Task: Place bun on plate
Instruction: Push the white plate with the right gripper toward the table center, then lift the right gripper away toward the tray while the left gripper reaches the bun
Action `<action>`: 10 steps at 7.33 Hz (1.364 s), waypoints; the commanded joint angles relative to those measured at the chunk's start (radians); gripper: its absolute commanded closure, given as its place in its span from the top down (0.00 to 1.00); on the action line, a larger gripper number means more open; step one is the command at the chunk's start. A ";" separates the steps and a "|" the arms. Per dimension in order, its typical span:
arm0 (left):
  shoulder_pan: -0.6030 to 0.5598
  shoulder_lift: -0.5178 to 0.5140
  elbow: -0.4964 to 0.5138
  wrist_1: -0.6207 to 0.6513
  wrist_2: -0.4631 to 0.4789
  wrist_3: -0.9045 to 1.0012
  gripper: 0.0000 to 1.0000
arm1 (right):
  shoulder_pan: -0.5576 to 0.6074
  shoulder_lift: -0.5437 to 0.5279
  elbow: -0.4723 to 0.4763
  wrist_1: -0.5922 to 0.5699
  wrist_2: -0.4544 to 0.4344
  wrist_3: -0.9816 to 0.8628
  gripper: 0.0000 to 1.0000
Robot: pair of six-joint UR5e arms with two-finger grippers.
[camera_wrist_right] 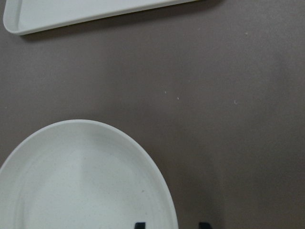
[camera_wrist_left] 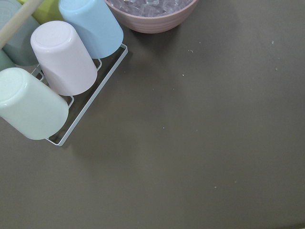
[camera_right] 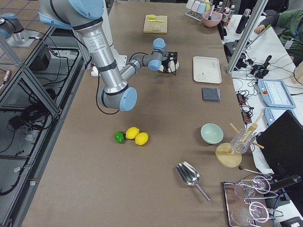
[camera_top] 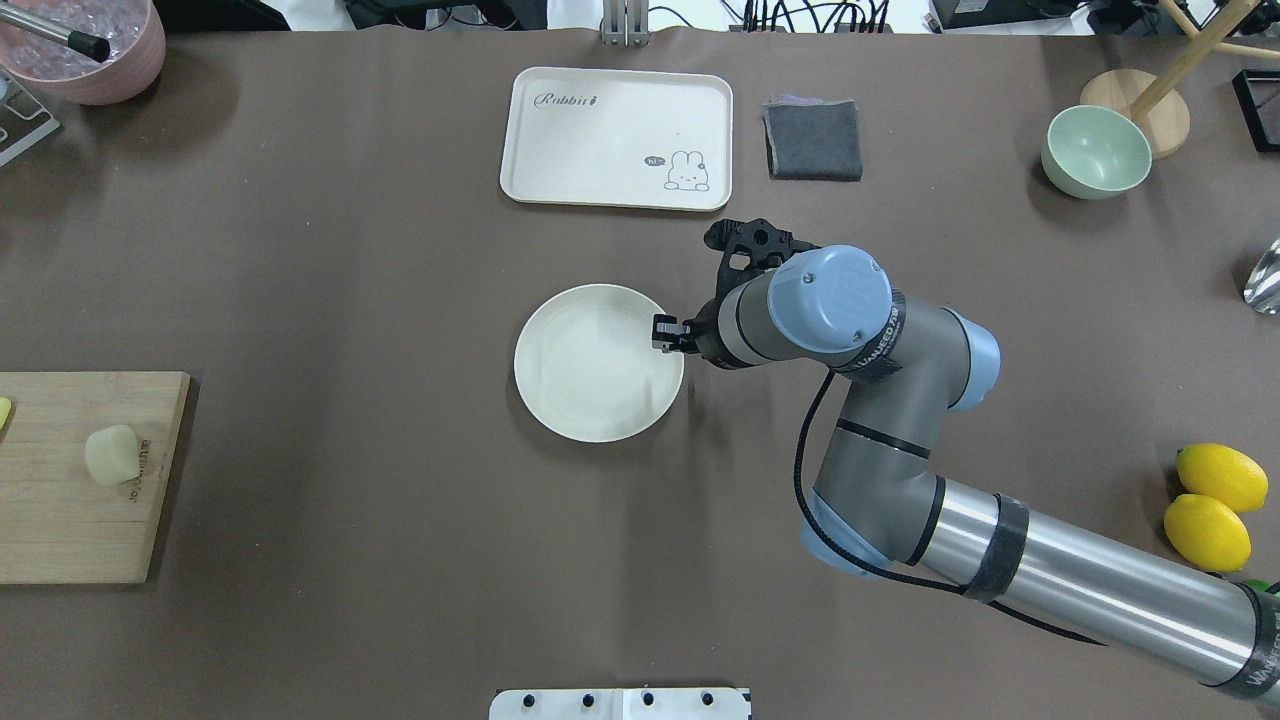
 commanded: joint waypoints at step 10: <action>0.674 0.229 -0.198 -0.320 0.383 -0.864 0.99 | 0.269 -0.052 0.020 0.000 0.267 -0.073 1.00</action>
